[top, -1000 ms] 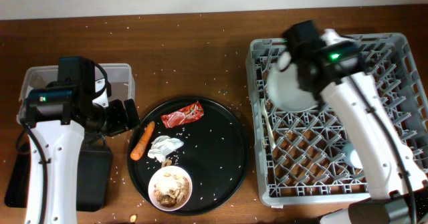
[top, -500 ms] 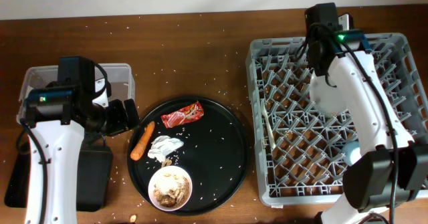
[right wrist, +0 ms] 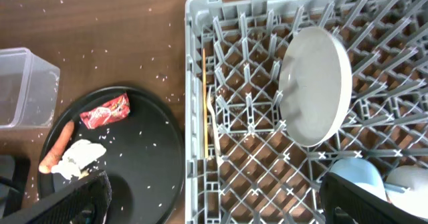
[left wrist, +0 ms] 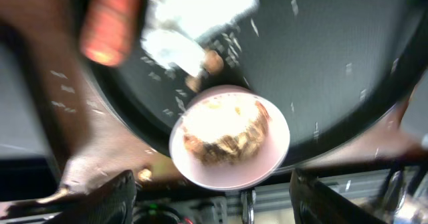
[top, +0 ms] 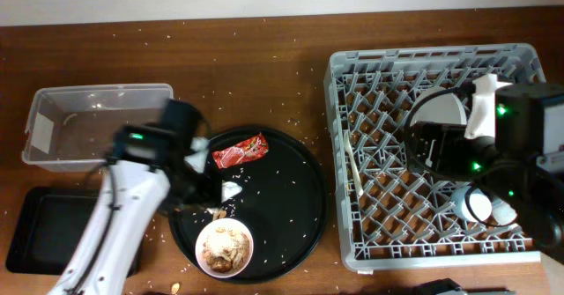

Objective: Sort waste into correct bins and load items into the dishwasher rack
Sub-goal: 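Lift the white plate and stand it upright in the dish rack, then grasp the red snack wrapper with the left gripper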

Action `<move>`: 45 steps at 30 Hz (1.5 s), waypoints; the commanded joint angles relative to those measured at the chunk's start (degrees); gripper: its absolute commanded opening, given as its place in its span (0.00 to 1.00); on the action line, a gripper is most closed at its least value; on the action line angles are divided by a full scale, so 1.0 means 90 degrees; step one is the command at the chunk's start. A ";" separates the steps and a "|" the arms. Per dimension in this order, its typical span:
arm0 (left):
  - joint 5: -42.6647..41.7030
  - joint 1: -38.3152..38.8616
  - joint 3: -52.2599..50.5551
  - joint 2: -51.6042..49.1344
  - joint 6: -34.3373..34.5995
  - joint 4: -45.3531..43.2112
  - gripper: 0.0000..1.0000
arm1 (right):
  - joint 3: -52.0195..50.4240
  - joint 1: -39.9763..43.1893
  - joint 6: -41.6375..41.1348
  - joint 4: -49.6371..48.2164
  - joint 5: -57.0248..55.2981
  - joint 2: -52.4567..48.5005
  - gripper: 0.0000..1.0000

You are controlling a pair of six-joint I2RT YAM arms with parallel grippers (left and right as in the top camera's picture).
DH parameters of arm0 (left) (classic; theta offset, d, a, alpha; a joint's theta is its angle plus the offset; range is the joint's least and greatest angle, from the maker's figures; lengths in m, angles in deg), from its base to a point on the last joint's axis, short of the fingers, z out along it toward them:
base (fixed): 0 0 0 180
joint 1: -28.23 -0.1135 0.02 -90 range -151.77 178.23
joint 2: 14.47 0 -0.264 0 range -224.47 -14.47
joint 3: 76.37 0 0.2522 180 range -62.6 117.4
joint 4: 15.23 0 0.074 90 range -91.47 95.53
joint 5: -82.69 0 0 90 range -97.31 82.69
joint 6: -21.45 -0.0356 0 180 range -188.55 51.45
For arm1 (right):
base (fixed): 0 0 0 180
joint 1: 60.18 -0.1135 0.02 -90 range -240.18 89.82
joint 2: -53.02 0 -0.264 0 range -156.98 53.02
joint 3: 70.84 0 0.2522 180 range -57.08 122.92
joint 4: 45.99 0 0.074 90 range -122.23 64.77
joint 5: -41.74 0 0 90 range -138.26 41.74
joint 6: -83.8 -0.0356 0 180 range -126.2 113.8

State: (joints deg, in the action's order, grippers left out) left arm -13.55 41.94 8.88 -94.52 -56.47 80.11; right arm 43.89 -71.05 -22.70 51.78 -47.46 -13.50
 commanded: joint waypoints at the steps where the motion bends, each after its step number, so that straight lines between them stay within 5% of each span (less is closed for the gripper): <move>1: -0.0036 0.0918 -0.0916 0.0063 0.0794 -0.1212 0.73 | 0.0027 0.0005 -0.0061 0.0002 0.0226 -0.0126 0.99; 5: 0.1268 0.1202 -0.1557 -0.0294 0.0189 -0.4320 0.73 | 0.0027 0.0007 -0.0061 0.0002 0.0223 -0.0459 0.99; 9: 0.1294 0.1178 -0.1224 -0.2115 -0.0595 -0.5224 0.73 | 0.0027 0.0007 -0.0056 0.0158 0.0223 -0.1044 0.99; 13: 0.1309 0.1166 -0.1120 -0.2781 -0.0687 -0.5926 0.73 | 0.0027 0.0002 -0.0058 0.0265 0.0192 -0.0600 0.99; 16: 0.1700 0.1166 -0.1122 -0.3014 -0.0719 -0.6390 0.51 | 0.0027 0.0000 -0.0058 0.0240 0.0197 -0.0267 0.99; 17: 0.1698 0.1168 -0.1122 -0.3118 -0.0712 -0.6419 0.33 | 0.0027 0.0000 -0.0058 0.0238 0.0197 -0.0289 0.99; 18: 0.1695 0.1168 -0.1115 -0.3128 -0.0707 -0.6392 0.02 | 0.0027 0.0000 -0.0056 0.0240 0.0197 -0.0347 0.99; 24: 0.1717 0.1151 0.0988 -0.2042 -0.0457 -0.3298 0.00 | 0.0027 0.0002 -0.0046 0.0648 0.0172 -0.0498 0.99; 26: 0.1945 0.0498 0.1610 -0.1455 -0.0425 -0.2701 0.00 | 0.0027 0.0002 -0.0034 0.0648 0.0175 -0.0498 0.99; 28: 0.0738 0.0005 0.1617 -0.1401 -0.1015 -0.2820 0.01 | 0.0027 0.0002 -0.0036 0.0665 0.0175 -0.0498 0.99; 30: 0.0593 0.0109 0.1273 -0.1756 -0.1161 -0.2817 0.46 | 0.0022 0.0000 -0.0036 0.0748 0.0175 -0.0503 0.99; 31: 0.0716 0.0126 0.1066 -0.1994 -0.1161 -0.2846 0.51 | 0.0022 0.0000 -0.0036 0.0767 0.0177 -0.0503 0.99; 39: 0.0809 0.0083 0.0495 -0.4078 -0.1158 -0.3847 0.52 | 0.0022 0.0000 -0.0036 0.0920 0.0175 -0.0503 0.99; 40: 0.0809 0.0083 0.0491 -0.4216 -0.1161 -0.3827 0.51 | 0.0022 0.0000 -0.0036 0.0920 0.0175 -0.0503 0.98; 42: 0.0780 0.0083 0.0491 -0.4228 -0.1161 -0.3810 0.04 | 0.0022 0.0002 -0.0036 0.0925 0.0175 -0.0503 0.99; 45: 0.0544 0.0083 0.0614 -0.4102 -0.1158 -0.3570 0.00 | 0.0022 0.0002 -0.0036 0.0954 0.0175 -0.0503 0.99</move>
State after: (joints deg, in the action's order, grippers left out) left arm -6.88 42.86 14.02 -129.52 -66.37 46.04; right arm 43.95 -71.05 -22.74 60.17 -45.60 -18.05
